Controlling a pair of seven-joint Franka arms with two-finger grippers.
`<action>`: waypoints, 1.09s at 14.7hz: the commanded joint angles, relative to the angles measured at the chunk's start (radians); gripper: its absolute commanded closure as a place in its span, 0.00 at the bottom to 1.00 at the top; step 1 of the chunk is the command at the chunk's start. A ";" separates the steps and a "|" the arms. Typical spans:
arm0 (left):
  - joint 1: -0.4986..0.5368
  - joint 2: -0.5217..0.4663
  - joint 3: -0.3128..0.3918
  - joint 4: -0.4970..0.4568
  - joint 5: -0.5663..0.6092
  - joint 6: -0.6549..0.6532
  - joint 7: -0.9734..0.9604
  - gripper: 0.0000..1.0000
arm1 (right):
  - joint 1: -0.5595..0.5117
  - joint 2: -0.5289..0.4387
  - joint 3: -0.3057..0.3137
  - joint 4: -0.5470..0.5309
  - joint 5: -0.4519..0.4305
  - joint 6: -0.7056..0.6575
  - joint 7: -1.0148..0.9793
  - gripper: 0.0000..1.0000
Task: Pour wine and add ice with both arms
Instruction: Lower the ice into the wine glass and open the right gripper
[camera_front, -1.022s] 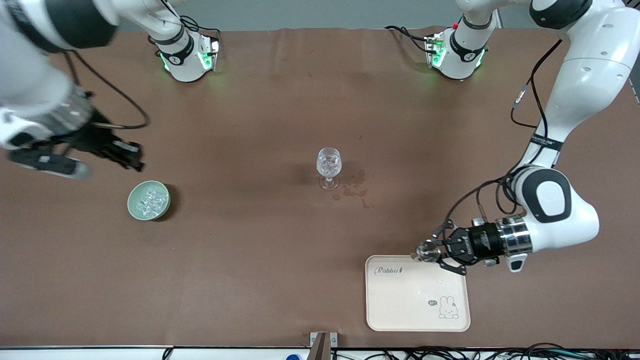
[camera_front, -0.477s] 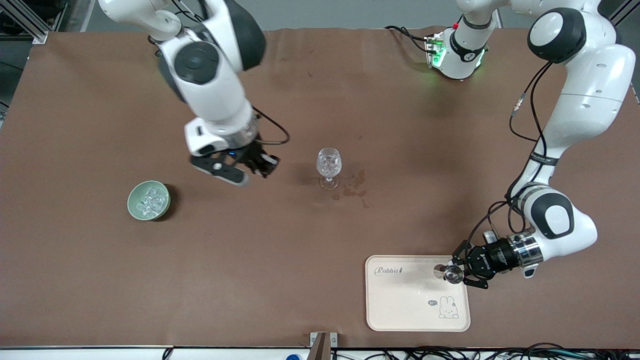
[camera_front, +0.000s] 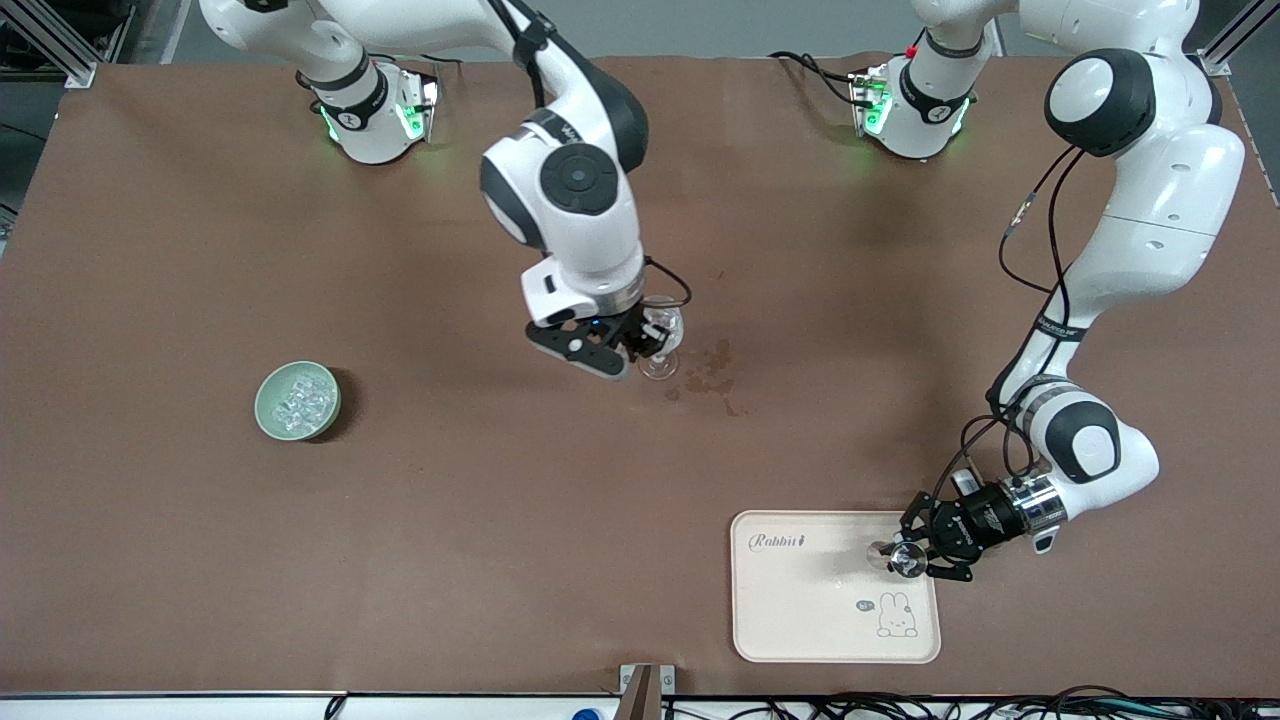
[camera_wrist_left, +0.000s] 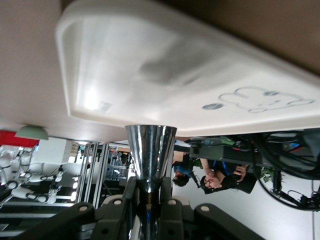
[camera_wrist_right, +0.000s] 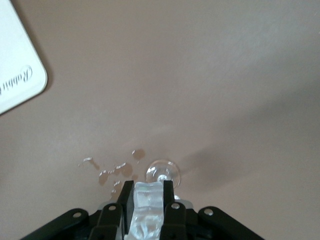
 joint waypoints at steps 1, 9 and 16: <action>-0.018 0.041 0.003 0.057 -0.027 0.023 0.039 0.99 | 0.053 0.004 -0.012 0.030 0.013 -0.030 0.050 0.96; -0.027 0.062 0.003 0.056 -0.066 0.027 0.099 0.98 | 0.083 0.004 -0.012 0.024 0.001 -0.094 0.060 0.92; -0.027 0.075 0.003 0.051 -0.073 0.027 0.136 0.79 | 0.083 0.008 -0.012 0.024 -0.010 -0.087 0.063 0.12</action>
